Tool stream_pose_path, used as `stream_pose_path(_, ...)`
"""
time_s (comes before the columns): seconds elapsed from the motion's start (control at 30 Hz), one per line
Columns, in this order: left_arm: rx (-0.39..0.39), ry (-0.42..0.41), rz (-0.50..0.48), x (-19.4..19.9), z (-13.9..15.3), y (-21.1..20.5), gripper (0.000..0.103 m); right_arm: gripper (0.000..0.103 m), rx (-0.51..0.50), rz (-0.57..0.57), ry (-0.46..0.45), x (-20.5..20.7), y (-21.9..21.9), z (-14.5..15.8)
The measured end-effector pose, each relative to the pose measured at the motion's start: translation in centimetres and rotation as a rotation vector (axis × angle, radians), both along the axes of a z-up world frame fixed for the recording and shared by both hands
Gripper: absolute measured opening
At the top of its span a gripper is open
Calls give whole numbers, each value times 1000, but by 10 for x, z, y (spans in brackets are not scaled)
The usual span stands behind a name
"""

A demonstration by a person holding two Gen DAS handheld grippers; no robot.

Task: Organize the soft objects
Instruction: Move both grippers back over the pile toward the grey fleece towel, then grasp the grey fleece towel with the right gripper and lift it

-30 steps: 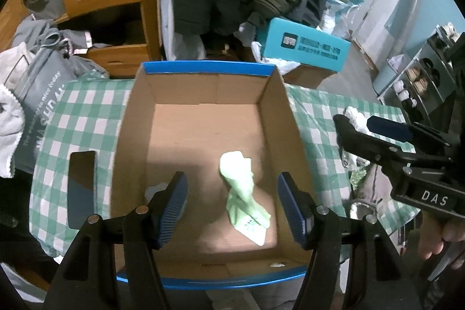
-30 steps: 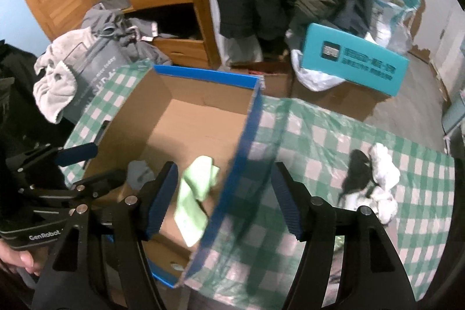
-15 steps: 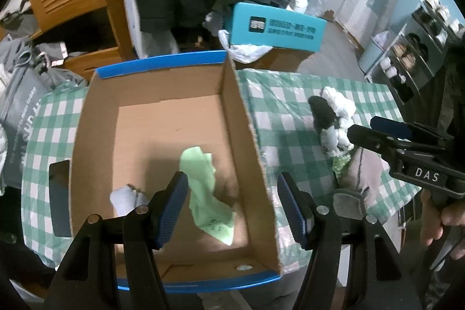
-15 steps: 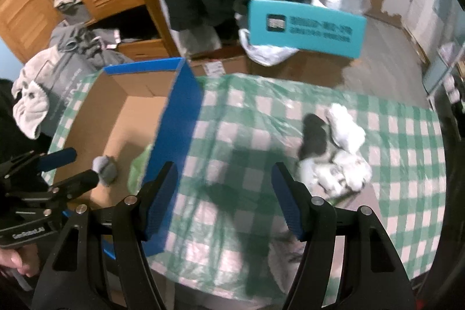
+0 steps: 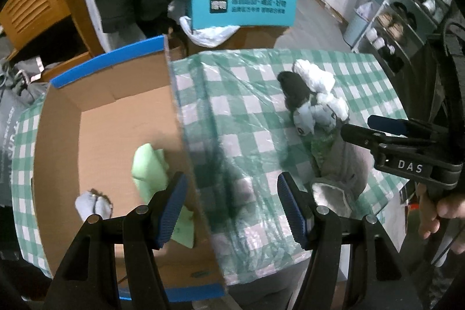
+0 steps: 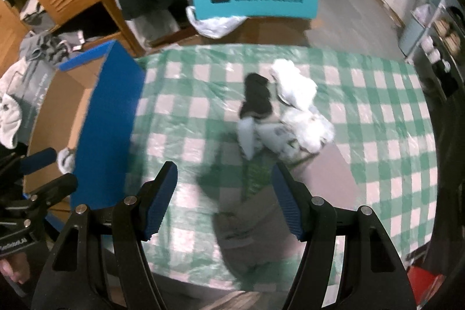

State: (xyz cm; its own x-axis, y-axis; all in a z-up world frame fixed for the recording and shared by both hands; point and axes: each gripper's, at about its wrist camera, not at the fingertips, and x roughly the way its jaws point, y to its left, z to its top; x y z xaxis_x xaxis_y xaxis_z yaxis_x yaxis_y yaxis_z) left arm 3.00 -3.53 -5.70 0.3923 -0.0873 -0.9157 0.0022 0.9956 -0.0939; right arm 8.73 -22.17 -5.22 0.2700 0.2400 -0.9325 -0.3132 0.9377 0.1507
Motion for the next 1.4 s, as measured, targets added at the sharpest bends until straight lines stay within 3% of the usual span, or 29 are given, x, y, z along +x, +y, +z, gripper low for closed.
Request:
stream_pose_path(0.4,-8,61,-52,14,-27,-33,66,67,-57,-51,74,-2,-25,-39)
stream_pose_path(0.8,-10,135,-83,26,-54,-53,66,67,-127,-18,146,-21,-38,-80)
stream_pose_path(1.17,1,175,-150,36,-69,-83,68,69,-180,-12,107,-32,-78,-74)
stream_pose_path(1.4,8,173,-189,39,-72,-99,68,69,-62,-192,118,-24,-127,-59)
